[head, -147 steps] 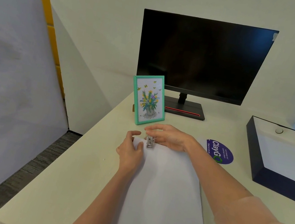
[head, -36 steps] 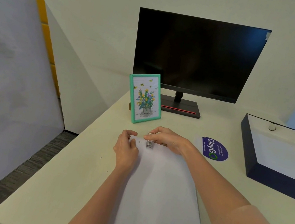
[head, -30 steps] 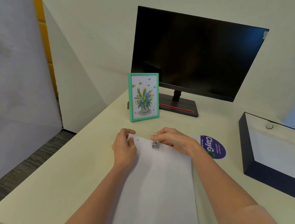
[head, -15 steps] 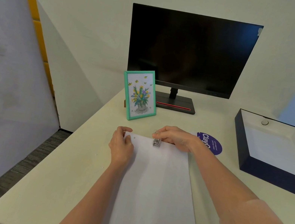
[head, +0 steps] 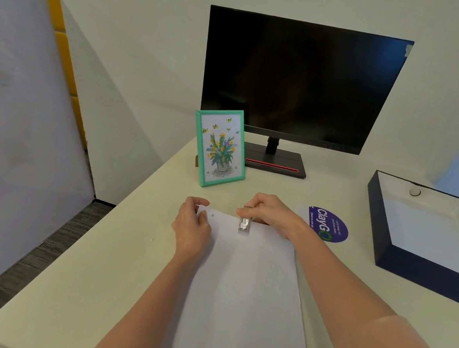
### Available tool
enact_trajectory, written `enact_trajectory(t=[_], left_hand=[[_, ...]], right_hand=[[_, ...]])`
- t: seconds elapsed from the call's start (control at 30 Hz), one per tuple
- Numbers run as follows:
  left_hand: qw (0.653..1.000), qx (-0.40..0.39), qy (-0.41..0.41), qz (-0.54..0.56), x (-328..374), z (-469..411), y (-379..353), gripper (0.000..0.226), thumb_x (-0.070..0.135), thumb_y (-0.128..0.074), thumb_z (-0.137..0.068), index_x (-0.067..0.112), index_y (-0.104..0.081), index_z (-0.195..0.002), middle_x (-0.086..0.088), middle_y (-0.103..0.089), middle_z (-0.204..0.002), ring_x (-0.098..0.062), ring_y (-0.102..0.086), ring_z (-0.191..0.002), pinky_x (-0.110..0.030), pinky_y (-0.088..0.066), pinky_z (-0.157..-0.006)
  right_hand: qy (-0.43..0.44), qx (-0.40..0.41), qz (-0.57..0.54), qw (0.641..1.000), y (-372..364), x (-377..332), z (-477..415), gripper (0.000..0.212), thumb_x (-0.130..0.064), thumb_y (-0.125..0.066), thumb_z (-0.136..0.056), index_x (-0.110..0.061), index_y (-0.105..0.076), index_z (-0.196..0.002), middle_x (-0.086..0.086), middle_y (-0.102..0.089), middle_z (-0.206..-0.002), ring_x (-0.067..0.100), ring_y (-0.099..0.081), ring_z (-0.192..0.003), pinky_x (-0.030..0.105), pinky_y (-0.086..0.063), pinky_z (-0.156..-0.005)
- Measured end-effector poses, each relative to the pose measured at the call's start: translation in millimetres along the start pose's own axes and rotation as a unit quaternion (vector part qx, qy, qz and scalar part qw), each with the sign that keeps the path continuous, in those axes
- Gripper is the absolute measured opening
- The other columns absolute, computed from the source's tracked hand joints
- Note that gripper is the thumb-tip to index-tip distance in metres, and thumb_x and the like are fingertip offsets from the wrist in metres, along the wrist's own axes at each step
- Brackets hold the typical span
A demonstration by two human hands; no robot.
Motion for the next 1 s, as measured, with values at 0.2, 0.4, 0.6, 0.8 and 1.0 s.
enact_trajectory(t=[0.2,0.4,0.6,0.8,1.0], left_hand=[[1.0,-0.003,0.007,-0.001,-0.1,0.6,0.0,0.028,-0.002,-0.041,-0.088,0.016,-0.056,-0.104,-0.006,-0.06,-0.111,-0.026,-0.052,-0.106,-0.045,-0.041,-0.096],[1.0,-0.004,0.008,-0.002,0.2,1.3,0.2,0.028,-0.001,-0.04,-0.088,0.019,-0.055,-0.101,-0.003,-0.06,-0.11,-0.027,-0.051,-0.106,-0.044,-0.042,-0.096],[1.0,-0.002,0.009,-0.007,0.8,1.2,0.4,0.028,-0.001,-0.04,-0.089,0.018,-0.056,-0.103,-0.005,-0.06,-0.111,-0.027,-0.051,-0.106,-0.046,-0.042,-0.096],[1.0,0.0,0.007,-0.011,0.8,0.4,0.5,0.028,-0.001,-0.041,-0.088,0.016,-0.057,-0.103,-0.005,-0.06,-0.111,-0.027,-0.052,-0.104,-0.045,-0.042,-0.095],[1.0,-0.003,-0.002,-0.013,0.6,0.1,0.3,0.027,-0.001,-0.041,-0.089,0.014,-0.057,-0.104,-0.004,-0.061,-0.111,-0.026,-0.053,-0.103,-0.046,-0.041,-0.096]], right_hand=[[0.0,-0.031,0.019,0.999,2.2,-5.9,4.4,0.028,-0.018,-0.08,-0.075,-0.012,-0.058,-0.09,0.0,-0.064,-0.088,0.01,-0.057,-0.079,0.017,-0.044,-0.068],[-0.043,-0.055,0.107,0.992,2.5,-3.6,4.8,0.057,-0.035,-0.085,-0.063,-0.017,-0.059,-0.11,0.007,-0.063,-0.114,0.021,-0.058,-0.109,0.033,-0.045,-0.097],[-0.047,-0.043,0.104,0.993,2.4,-5.3,8.0,0.055,-0.042,-0.083,-0.064,-0.016,-0.059,-0.106,0.0,-0.062,-0.108,0.015,-0.057,-0.103,0.032,-0.044,-0.097],[-0.043,-0.07,0.097,0.992,0.7,-4.9,11.2,0.053,-0.028,-0.083,-0.07,-0.015,-0.057,-0.114,0.001,-0.056,-0.1,0.016,-0.052,-0.098,0.03,-0.04,-0.093],[-0.042,-0.04,0.08,0.995,2.1,-2.7,10.5,0.049,-0.039,-0.081,-0.069,-0.014,-0.058,-0.103,-0.001,-0.06,-0.108,0.016,-0.054,-0.109,0.032,-0.042,-0.099]])
Point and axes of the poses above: each hand's wrist, its own z-axis away from the middle knuckle, its own y-axis out of the back of the hand, x = y × z, the point moved 6 cm from there along -z, towards the middle knuckle
